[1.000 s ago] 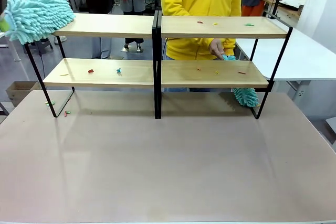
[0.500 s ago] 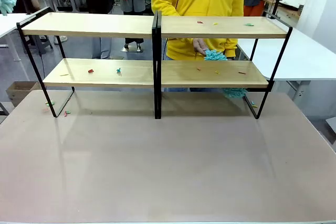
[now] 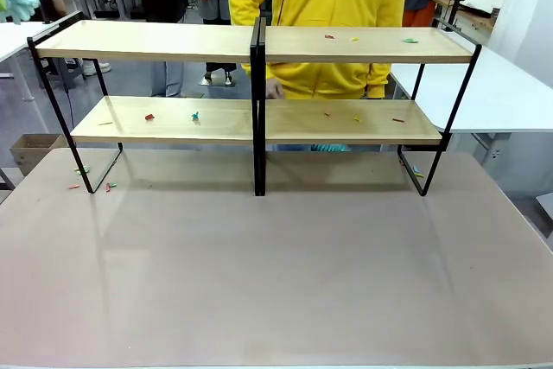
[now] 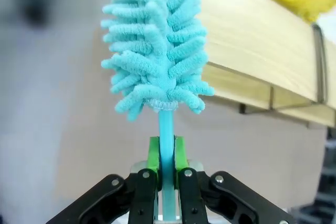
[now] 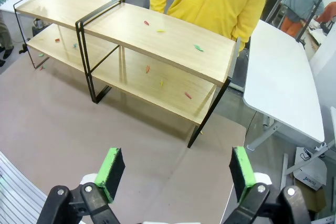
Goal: Clean the shelves.
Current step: Clean a randomly selected level of the Shelf with the Duster, then clean another randomly selected level of the Shelf with the Duster.
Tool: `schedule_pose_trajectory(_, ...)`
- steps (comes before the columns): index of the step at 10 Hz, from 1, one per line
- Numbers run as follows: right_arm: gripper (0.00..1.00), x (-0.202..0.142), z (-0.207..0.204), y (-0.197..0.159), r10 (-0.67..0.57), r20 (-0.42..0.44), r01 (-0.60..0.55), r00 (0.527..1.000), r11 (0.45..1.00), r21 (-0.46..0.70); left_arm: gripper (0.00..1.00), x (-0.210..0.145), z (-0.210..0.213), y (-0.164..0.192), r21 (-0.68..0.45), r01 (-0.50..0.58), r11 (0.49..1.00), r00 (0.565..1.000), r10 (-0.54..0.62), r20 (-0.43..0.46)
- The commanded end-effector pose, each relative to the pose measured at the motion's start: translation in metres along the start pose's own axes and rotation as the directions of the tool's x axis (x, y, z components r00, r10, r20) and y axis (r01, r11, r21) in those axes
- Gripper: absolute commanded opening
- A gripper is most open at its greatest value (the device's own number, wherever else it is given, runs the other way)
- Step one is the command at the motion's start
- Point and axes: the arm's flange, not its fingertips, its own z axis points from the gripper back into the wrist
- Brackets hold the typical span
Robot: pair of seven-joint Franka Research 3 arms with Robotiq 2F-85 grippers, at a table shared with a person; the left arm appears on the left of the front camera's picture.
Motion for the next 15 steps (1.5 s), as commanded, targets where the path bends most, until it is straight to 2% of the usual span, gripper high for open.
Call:
schedule_pose_trajectory(1,1.0,0.0,0.0,-0.001,-0.003,0.003,0.003,1.0,1.0,0.008,0.12,-0.013,0.029,0.035,-0.293,0.15,0.944,0.979,-0.184,-0.09)
schedule_pose_trajectory(2,1.0,0.0,0.0,-0.001,-0.003,0.003,0.003,1.0,1.0,0.008,0.12,-0.021,0.045,0.054,-0.461,0.223,0.859,0.943,-0.31,-0.123)
schedule_pose_trajectory(4,1.0,0.0,0.0,-0.001,-0.003,0.003,0.003,1.0,1.0,0.008,0.12,-0.038,0.074,0.102,-0.709,0.312,0.632,0.856,-0.51,-0.078)
schedule_pose_trajectory(5,1.0,0.0,0.0,-0.001,-0.003,0.003,0.003,1.0,1.0,0.008,0.12,-0.049,0.084,0.126,-0.765,0.331,0.553,0.849,-0.528,-0.014)
schedule_pose_trajectory(6,1.0,0.0,0.0,-0.001,-0.003,0.003,0.003,1.0,1.0,0.008,0.12,-0.054,0.092,0.149,-0.788,0.349,0.507,0.859,-0.51,0.053)
schedule_pose_trajectory(7,1.0,0.0,0.0,-0.001,-0.003,0.003,0.003,1.0,1.0,0.008,0.12,-0.06,0.096,0.171,-0.802,0.349,0.484,0.892,-0.433,0.127)
schedule_pose_trajectory(8,1.0,0.0,0.0,-0.001,-0.003,0.003,0.003,1.0,1.0,0.008,0.12,-0.065,0.098,0.188,-0.8,0.355,0.483,0.911,-0.372,0.18)
schedule_pose_trajectory(9,1.0,0.0,0.0,-0.001,-0.003,0.003,0.003,1.0,1.0,0.008,0.12,-0.07,0.098,0.2,-0.803,0.342,0.488,0.92,-0.348,0.179)
schedule_pose_trajectory(10,1.0,0.0,0.0,-0.001,-0.003,0.003,0.003,1.0,1.0,0.008,0.12,-0.071,0.091,0.206,-0.799,0.304,0.519,0.927,-0.353,0.123)
schedule_pose_trajectory(11,1.0,0.0,0.0,-0.001,-0.003,0.003,0.003,1.0,1.0,0.008,0.12,-0.071,0.106,0.203,-0.793,0.352,0.498,0.908,-0.386,0.161)
schedule_pose_trajectory(15,1.0,0.0,0.0,-0.001,-0.003,0.003,0.003,1.0,1.0,0.008,0.12,-0.071,0.106,0.203,-0.793,0.352,0.498,0.908,-0.386,0.161)
